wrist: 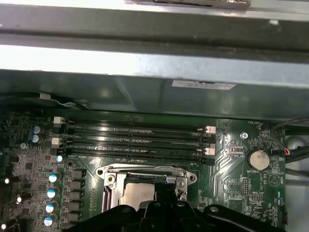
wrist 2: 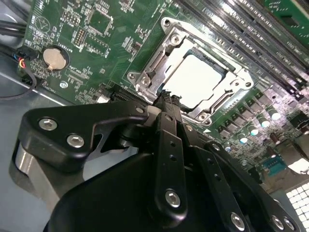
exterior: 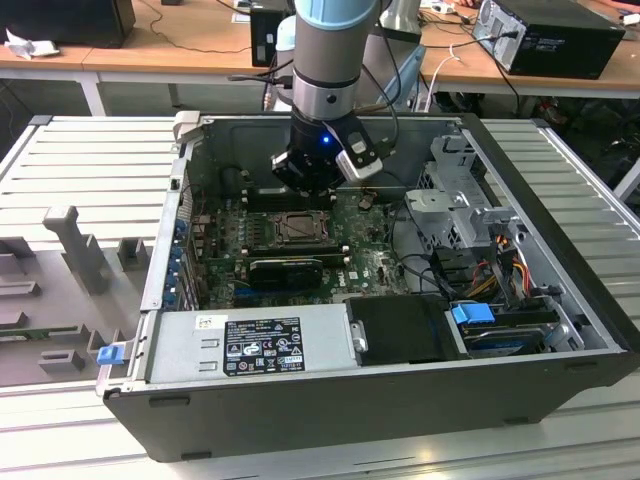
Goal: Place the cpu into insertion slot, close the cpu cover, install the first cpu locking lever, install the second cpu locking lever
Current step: 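Install the second cpu locking lever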
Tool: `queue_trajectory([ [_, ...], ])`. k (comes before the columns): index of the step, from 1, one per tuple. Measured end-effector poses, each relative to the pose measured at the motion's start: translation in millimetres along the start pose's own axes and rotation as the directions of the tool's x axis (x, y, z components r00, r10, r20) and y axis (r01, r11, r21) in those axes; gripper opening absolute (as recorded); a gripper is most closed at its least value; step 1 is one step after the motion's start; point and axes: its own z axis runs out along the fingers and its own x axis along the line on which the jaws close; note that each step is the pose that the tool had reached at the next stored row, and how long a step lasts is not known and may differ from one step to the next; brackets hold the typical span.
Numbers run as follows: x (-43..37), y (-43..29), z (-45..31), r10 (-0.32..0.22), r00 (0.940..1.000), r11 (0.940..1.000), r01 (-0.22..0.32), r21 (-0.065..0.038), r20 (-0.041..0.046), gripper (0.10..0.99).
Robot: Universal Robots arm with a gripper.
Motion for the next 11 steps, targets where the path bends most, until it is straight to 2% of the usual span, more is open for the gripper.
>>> queue_trajectory([
  [4,0.4,-6.1,-0.4,0.000,1.0000,1.0000,0.000,0.000,0.0000,0.106],
  [10,0.6,-8.6,-0.4,0.000,1.0000,1.0000,0.000,0.000,0.0000,0.106],
  [11,0.6,-8.1,-4.5,0.000,1.0000,1.0000,0.000,0.000,0.0000,0.106],
])
